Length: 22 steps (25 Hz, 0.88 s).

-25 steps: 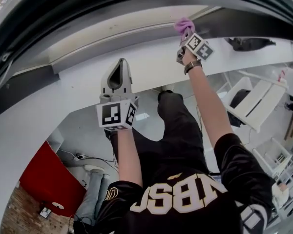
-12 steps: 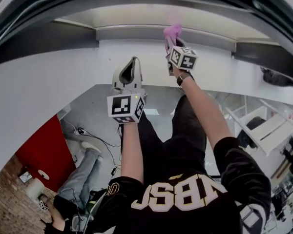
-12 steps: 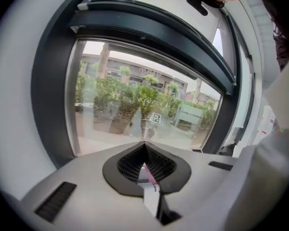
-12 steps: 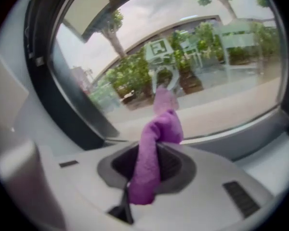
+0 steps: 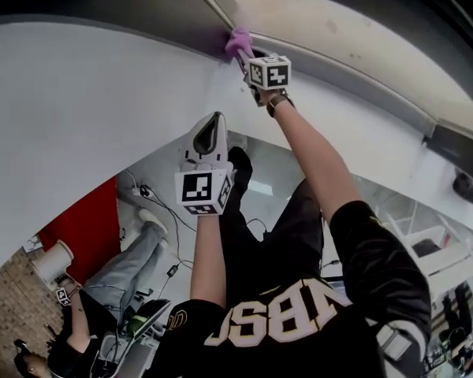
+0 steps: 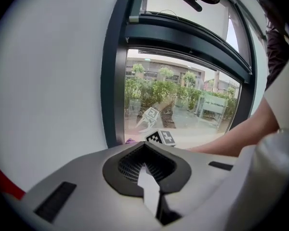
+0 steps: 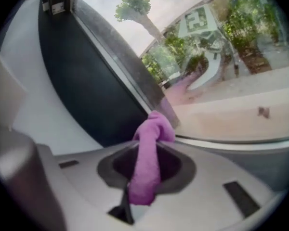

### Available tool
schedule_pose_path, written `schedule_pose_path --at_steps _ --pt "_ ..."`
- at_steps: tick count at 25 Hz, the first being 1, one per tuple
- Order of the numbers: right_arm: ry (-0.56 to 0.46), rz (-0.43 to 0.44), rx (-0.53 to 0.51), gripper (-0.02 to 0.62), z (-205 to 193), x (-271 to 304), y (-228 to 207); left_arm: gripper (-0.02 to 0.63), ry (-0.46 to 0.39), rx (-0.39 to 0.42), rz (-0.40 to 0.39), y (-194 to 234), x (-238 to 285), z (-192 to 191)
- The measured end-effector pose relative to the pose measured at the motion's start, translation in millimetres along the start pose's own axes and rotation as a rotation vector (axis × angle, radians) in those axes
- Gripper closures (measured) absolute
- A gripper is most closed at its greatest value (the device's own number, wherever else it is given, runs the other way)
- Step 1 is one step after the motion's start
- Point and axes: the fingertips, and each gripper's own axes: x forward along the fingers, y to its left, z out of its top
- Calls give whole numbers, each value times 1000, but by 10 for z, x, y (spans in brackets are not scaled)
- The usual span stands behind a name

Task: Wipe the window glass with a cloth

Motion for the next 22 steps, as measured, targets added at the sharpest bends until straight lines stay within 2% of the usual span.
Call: schedule_pose_path --at_steps 4,8,11,17,20,22 --pt "-78 -124 71 515 201 -513 -566 591 36 -31 -66 -361 112 -165" --pt "-109 -287 99 515 78 -1755 -1563 591 41 -37 -215 -1221 411 -157" --pt "-148 -421 211 515 -120 -2816 -2415 591 37 -10 -307 -1961 622 -124" --pt "-269 -648 410 515 -484 -4719 -3912 591 20 69 -424 -3358 879 -57" --pt "-338 -775 523 515 -670 -5373 -4439 591 32 28 -453 -3761 895 -97" --pt "-365 -804 601 515 -741 -5606 -4597 591 46 -20 -467 -3950 858 -114"
